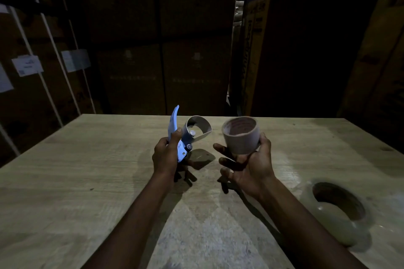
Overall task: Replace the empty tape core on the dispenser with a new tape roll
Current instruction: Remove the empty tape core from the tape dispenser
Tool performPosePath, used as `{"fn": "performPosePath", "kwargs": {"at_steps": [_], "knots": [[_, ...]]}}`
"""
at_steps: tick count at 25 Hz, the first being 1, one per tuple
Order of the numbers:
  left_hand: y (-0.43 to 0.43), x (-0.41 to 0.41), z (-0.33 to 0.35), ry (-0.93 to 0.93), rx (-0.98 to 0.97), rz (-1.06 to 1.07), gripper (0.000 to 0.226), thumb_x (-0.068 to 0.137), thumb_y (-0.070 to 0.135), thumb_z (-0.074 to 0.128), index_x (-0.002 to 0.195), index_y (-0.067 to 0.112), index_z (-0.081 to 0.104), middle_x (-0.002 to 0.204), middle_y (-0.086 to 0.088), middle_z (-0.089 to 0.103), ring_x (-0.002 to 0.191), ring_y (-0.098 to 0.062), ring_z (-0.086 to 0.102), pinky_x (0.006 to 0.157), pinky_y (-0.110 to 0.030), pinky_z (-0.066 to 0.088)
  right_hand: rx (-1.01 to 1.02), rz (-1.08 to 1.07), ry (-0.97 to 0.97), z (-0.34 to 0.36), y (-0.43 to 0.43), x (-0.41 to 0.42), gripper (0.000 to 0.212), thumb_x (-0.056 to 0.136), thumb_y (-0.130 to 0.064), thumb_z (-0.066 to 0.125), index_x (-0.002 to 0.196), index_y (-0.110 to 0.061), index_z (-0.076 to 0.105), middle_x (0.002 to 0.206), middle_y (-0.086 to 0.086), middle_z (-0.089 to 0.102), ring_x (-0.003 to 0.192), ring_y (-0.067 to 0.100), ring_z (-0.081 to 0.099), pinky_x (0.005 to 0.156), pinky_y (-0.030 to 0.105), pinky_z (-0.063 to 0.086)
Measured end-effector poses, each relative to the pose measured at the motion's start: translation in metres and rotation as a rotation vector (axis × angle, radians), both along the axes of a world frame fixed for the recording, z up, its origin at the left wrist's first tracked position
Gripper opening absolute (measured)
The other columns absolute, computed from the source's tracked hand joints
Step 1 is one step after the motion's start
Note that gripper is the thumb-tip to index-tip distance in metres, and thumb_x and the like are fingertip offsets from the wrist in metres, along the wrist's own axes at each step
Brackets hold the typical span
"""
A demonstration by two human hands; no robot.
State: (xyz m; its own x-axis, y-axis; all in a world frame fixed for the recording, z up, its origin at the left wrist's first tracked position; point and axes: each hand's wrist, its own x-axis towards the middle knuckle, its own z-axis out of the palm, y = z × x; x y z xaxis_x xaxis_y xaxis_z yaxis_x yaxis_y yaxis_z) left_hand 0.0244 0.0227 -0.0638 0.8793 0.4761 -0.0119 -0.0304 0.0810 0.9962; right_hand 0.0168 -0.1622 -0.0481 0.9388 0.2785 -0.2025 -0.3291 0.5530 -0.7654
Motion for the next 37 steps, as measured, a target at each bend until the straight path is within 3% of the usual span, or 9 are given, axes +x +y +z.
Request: {"fn": "performPosePath", "kwargs": {"at_steps": [8, 12, 16, 20, 25, 29, 33, 35, 37], "knots": [[0.001, 0.003, -0.002, -0.014, -0.007, -0.019, 0.050, 0.083, 0.054, 0.058, 0.102, 0.009, 0.065, 0.105, -0.018, 0.069, 0.086, -0.029, 0.063, 0.073, -0.040, 0.048, -0.009, -0.075, 0.148, -0.008, 0.002, 0.005, 0.084, 0.078, -0.075, 0.034, 0.113, -0.003, 0.058, 0.097, 0.016, 0.067, 0.075, 0.022, 0.051, 0.057, 0.027, 0.042], [0.001, 0.003, -0.003, -0.020, -0.009, -0.042, 0.050, 0.080, 0.059, 0.058, 0.099, 0.014, 0.064, 0.105, -0.017, 0.069, 0.087, -0.032, 0.064, 0.079, -0.047, 0.053, -0.078, -0.155, 0.090, -0.009, 0.001, 0.006, 0.069, 0.082, -0.069, 0.038, 0.119, -0.011, 0.049, 0.103, 0.017, 0.065, 0.080, 0.024, 0.055, 0.062, 0.032, 0.047], [0.002, 0.004, -0.003, -0.032, 0.014, -0.031, 0.030, 0.084, 0.054, 0.057, 0.085, 0.024, 0.061, 0.105, -0.014, 0.067, 0.092, -0.030, 0.062, 0.083, -0.046, 0.049, -0.828, -0.455, -0.381, -0.015, 0.001, 0.010, 0.075, 0.081, -0.059, 0.055, 0.142, -0.030, 0.021, 0.130, 0.014, 0.053, 0.102, 0.030, 0.059, 0.079, 0.045, 0.053], [0.003, 0.006, -0.006, -0.042, 0.022, -0.043, 0.028, 0.084, 0.053, 0.056, 0.083, 0.025, 0.059, 0.096, -0.007, 0.065, 0.093, -0.027, 0.061, 0.085, -0.043, 0.048, -1.324, -0.601, -0.644, -0.012, -0.001, 0.009, 0.096, 0.068, -0.049, 0.072, 0.143, -0.028, 0.016, 0.142, 0.002, 0.039, 0.118, 0.026, 0.042, 0.079, 0.036, 0.045], [0.001, 0.003, -0.003, -0.037, 0.053, -0.042, 0.041, 0.086, 0.049, 0.056, 0.093, 0.009, 0.065, 0.089, -0.014, 0.067, 0.065, -0.019, 0.063, 0.058, -0.029, 0.049, -1.593, -0.601, -0.588, -0.022, -0.006, 0.018, 0.086, 0.074, -0.052, 0.064, 0.142, -0.022, 0.019, 0.141, 0.007, 0.040, 0.118, 0.032, 0.041, 0.089, 0.047, 0.044], [0.001, 0.001, -0.002, 0.032, 0.107, -0.075, 0.044, 0.080, 0.056, 0.058, 0.073, 0.013, 0.066, 0.083, -0.017, 0.066, 0.071, -0.029, 0.055, 0.071, -0.040, 0.041, -1.770, -0.486, -0.414, -0.033, -0.013, 0.026, 0.079, 0.081, -0.054, 0.054, 0.141, -0.015, 0.022, 0.142, 0.013, 0.040, 0.121, 0.039, 0.038, 0.095, 0.050, 0.033], [0.007, -0.001, 0.001, 0.092, 0.067, -0.186, 0.066, 0.053, 0.061, 0.069, 0.079, 0.001, 0.072, 0.081, -0.025, 0.066, 0.074, -0.031, 0.057, 0.072, -0.040, 0.037, -1.729, -0.442, -0.392, -0.031, -0.012, 0.027, 0.078, 0.086, -0.053, 0.047, 0.146, -0.017, 0.012, 0.150, 0.017, 0.027, 0.126, 0.041, 0.031, 0.098, 0.052, 0.029], [0.012, -0.005, 0.006, 0.155, 0.049, -0.312, 0.072, 0.055, 0.058, 0.070, 0.093, -0.004, 0.072, 0.087, -0.025, 0.068, 0.077, -0.032, 0.060, 0.074, -0.040, 0.040, -1.634, -0.522, -0.470, -0.021, -0.010, 0.022, 0.073, 0.088, -0.051, 0.044, 0.147, -0.023, 0.011, 0.154, 0.014, 0.022, 0.128, 0.038, 0.030, 0.100, 0.050, 0.029], [0.014, -0.008, 0.010, 0.242, 0.084, -0.410, 0.057, 0.070, 0.048, 0.069, 0.094, -0.003, 0.072, 0.084, -0.020, 0.070, 0.074, -0.030, 0.064, 0.073, -0.035, 0.045, -1.544, -0.586, -0.571, -0.012, -0.007, 0.014, 0.064, 0.090, -0.045, 0.043, 0.145, -0.027, 0.018, 0.151, 0.010, 0.029, 0.126, 0.033, 0.033, 0.097, 0.046, 0.031]]}}
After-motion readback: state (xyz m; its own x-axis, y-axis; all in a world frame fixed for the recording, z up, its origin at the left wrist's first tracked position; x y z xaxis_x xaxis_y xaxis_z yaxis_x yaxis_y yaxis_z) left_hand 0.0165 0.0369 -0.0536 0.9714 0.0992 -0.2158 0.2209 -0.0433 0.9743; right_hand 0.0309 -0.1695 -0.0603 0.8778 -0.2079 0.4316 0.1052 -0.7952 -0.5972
